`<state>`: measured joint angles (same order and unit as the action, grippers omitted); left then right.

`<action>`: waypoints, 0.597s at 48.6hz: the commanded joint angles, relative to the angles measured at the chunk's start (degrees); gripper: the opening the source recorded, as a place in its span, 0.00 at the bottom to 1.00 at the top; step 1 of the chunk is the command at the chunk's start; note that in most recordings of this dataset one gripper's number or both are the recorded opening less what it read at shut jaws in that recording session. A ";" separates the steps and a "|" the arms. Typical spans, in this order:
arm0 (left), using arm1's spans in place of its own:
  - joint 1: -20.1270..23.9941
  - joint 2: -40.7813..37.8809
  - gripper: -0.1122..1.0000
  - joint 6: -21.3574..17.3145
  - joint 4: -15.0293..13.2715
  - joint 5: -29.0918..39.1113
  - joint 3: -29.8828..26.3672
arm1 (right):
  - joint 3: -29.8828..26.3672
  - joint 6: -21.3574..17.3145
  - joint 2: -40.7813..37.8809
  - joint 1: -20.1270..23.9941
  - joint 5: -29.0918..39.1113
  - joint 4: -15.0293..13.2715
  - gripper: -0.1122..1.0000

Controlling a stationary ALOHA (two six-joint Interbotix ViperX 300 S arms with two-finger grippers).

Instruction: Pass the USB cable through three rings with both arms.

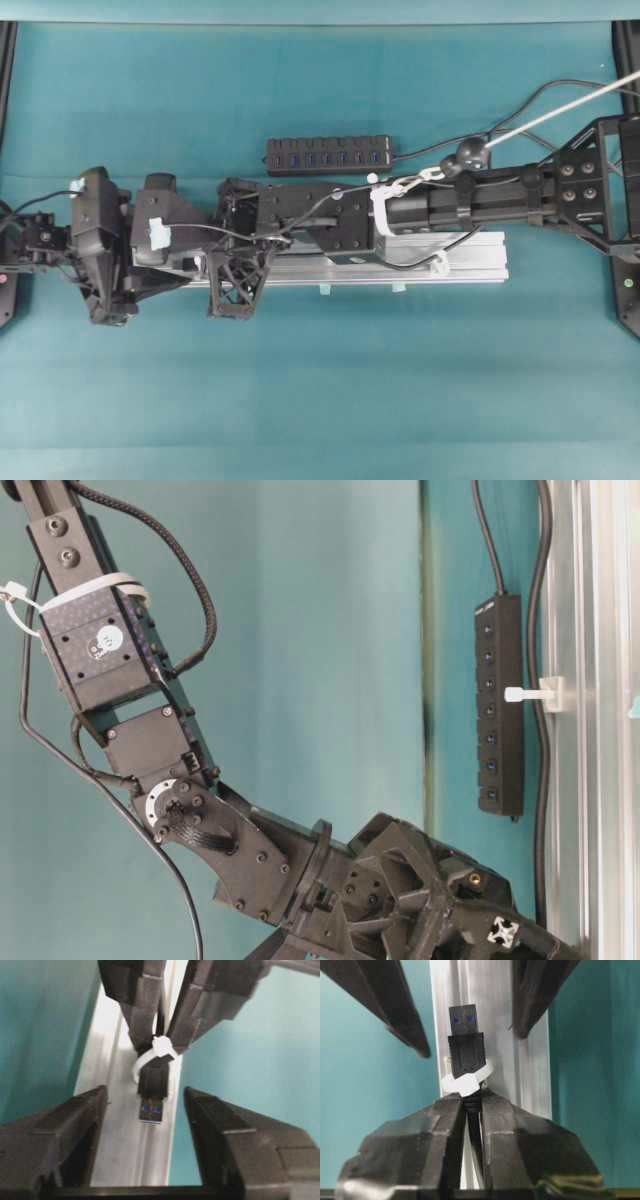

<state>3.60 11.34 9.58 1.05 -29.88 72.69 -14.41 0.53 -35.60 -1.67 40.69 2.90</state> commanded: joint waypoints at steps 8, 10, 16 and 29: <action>-0.09 -1.23 0.53 -0.53 0.00 -0.62 -1.49 | -0.18 -0.70 0.26 0.70 -1.49 0.53 0.04; -0.09 -1.14 0.49 -0.62 0.00 -0.62 -1.49 | -0.18 -0.70 0.18 0.70 -1.49 0.62 0.04; -0.09 -0.97 0.32 -0.88 0.00 -0.62 -1.14 | -0.18 -0.70 0.26 0.70 -1.41 0.53 0.04; -0.18 -0.79 0.31 -1.32 0.00 -0.62 -1.05 | -0.18 -0.79 0.26 0.70 -1.41 0.53 0.04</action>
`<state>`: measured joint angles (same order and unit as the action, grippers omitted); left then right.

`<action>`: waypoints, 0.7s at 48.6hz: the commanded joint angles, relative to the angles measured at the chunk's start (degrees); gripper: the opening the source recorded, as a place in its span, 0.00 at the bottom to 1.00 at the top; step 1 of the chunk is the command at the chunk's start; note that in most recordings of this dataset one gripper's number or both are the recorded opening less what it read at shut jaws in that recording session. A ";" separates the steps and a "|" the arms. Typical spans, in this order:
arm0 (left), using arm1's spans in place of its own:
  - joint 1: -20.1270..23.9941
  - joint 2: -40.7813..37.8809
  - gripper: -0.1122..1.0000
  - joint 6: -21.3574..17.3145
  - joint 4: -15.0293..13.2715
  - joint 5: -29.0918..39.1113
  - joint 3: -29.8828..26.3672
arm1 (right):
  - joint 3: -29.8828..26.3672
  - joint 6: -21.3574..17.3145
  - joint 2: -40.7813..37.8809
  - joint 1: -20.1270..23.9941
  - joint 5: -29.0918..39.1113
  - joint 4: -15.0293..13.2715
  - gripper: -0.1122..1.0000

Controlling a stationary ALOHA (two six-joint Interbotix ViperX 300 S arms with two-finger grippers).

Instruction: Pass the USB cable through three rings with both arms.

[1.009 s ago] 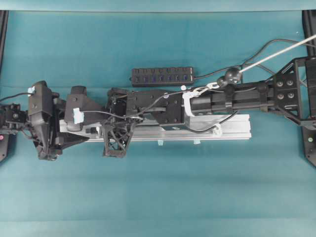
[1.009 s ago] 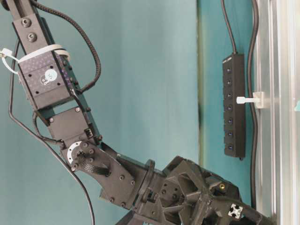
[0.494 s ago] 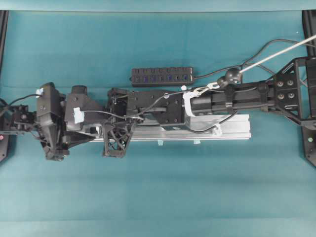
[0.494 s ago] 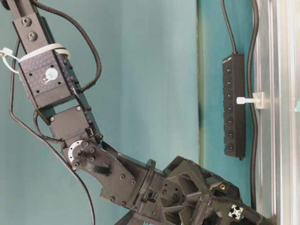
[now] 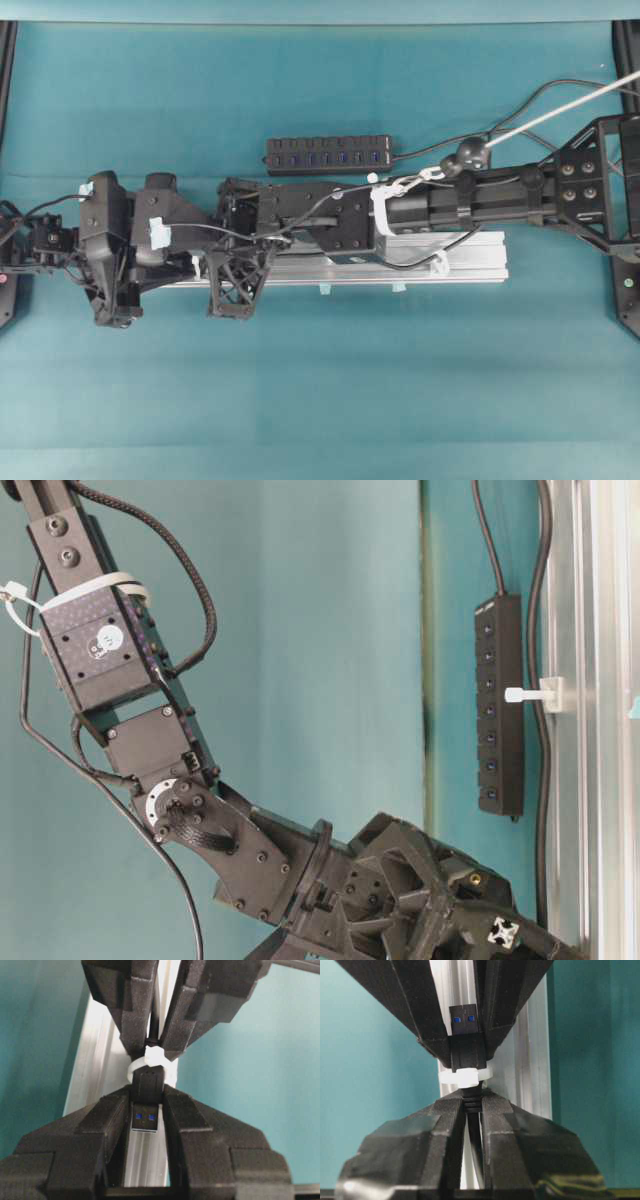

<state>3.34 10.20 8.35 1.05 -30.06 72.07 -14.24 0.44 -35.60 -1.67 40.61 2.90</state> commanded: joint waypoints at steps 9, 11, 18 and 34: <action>0.09 0.35 0.31 -0.18 0.00 -0.35 -0.44 | -0.26 -0.35 0.26 0.70 -1.05 0.53 0.04; 0.09 0.35 0.31 -0.18 0.00 -0.35 -0.44 | -0.26 -0.35 0.35 0.70 -0.79 0.53 0.04; 0.09 0.35 0.31 -0.09 0.00 -0.26 -0.53 | -0.26 -0.09 0.70 0.79 -0.18 0.53 0.08; 0.09 1.23 0.31 0.18 0.00 1.93 -0.26 | 0.00 -0.09 2.90 0.70 0.88 -0.53 0.74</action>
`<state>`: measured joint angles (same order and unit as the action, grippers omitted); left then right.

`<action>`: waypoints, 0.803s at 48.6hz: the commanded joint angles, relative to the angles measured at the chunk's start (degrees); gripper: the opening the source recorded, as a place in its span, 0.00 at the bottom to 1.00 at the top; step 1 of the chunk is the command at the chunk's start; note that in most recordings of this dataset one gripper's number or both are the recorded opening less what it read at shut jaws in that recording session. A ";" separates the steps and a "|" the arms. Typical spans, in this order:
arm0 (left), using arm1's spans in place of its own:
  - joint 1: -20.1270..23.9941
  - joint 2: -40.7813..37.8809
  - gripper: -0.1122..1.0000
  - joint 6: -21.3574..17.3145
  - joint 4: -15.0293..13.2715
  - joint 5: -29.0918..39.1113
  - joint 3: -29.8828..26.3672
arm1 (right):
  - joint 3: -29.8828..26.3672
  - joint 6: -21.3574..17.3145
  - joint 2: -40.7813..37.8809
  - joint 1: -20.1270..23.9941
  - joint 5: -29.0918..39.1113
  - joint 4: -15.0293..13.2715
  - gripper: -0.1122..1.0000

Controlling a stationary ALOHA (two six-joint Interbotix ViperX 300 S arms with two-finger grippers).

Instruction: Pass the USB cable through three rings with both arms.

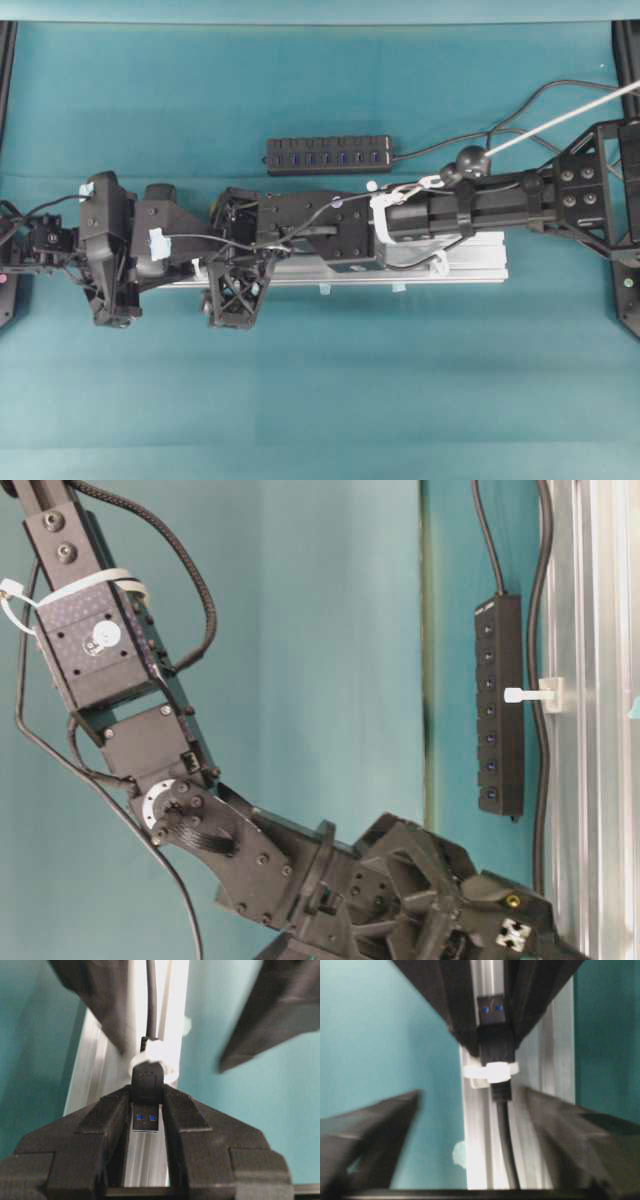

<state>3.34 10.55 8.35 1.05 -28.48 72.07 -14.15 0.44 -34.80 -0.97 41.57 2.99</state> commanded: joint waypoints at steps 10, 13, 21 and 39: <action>0.09 3.96 0.31 0.26 0.00 3.08 -0.09 | 2.02 -0.26 4.39 -0.35 -0.18 -2.02 0.87; 0.09 5.27 0.31 0.26 0.00 4.83 0.00 | 3.08 -0.35 5.01 -0.53 -0.18 -2.02 0.87; -0.88 8.61 0.31 0.26 0.00 10.28 0.53 | 6.50 -0.70 7.21 -0.79 -0.70 -2.02 0.87; -1.67 17.14 0.31 0.62 0.00 16.61 2.37 | 16.17 -1.05 14.24 -1.93 -8.70 -2.11 0.87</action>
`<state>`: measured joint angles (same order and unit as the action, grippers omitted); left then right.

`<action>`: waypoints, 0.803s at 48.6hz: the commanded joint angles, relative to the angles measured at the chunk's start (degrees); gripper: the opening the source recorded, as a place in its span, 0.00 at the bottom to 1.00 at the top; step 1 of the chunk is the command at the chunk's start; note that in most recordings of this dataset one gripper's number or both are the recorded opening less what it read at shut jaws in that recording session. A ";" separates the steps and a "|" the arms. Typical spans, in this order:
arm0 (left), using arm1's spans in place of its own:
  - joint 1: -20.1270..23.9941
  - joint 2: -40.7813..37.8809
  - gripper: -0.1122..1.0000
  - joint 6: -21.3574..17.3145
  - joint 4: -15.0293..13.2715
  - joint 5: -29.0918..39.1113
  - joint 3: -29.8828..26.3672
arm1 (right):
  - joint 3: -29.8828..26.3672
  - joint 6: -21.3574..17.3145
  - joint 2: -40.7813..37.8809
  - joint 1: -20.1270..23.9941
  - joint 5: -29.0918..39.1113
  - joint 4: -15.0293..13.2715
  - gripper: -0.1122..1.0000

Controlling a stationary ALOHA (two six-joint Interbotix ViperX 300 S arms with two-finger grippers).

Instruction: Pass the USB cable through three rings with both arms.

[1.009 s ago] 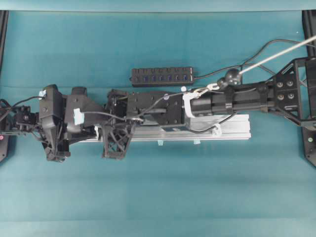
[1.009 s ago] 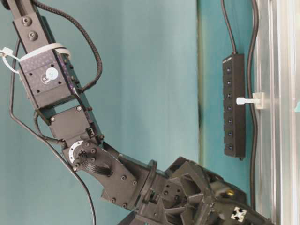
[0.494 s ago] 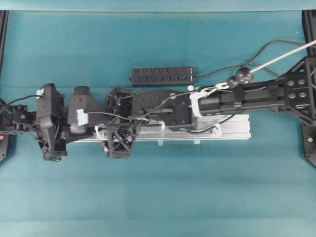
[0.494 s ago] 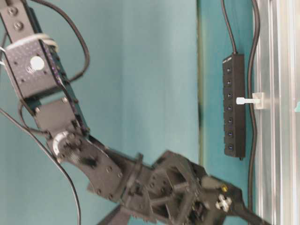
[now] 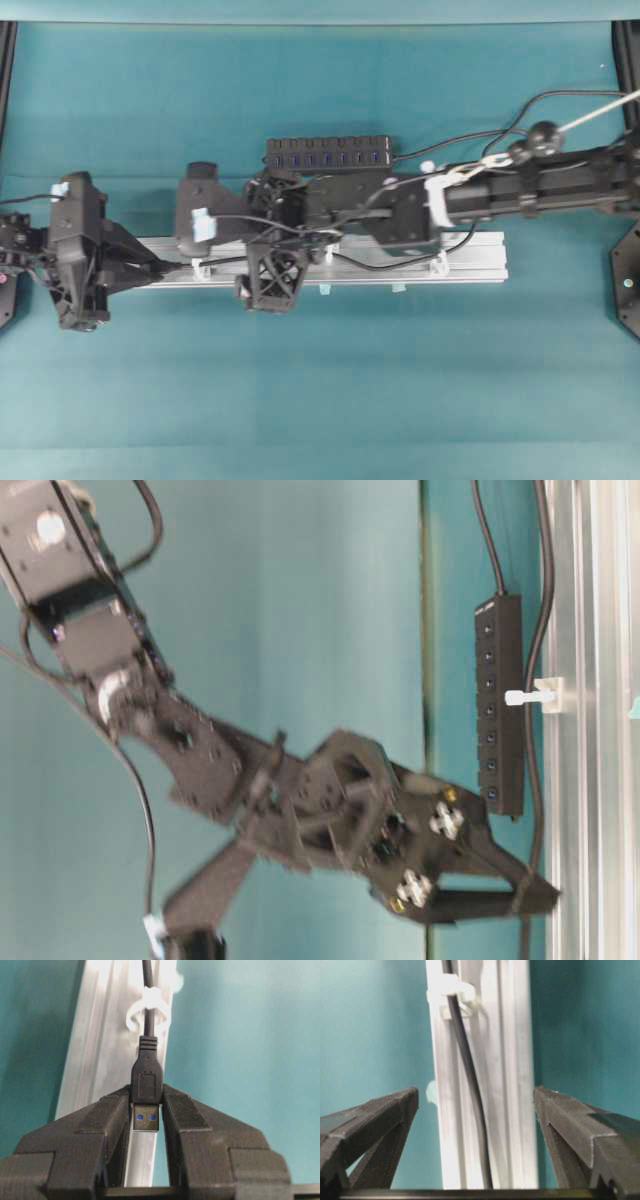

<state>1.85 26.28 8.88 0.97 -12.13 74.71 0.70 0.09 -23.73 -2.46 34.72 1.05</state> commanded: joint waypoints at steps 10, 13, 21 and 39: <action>-0.18 5.27 0.31 0.18 0.09 2.99 -0.53 | 6.50 -1.67 7.82 -1.49 -5.36 -0.09 0.87; -0.18 6.68 0.31 0.18 0.09 3.69 -0.62 | 7.91 -1.58 9.14 -1.67 -6.24 -0.09 0.87; -0.09 11.43 0.31 0.18 0.09 5.98 -0.62 | 11.95 -1.67 12.48 -1.76 -8.88 -0.09 0.87; 0.18 19.34 0.31 0.18 0.00 12.22 -0.62 | 19.07 -1.67 19.42 -2.02 -18.19 -0.09 0.87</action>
<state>1.85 44.47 8.96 0.97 -0.35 74.97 19.16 -1.23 -7.47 -4.39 19.34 0.97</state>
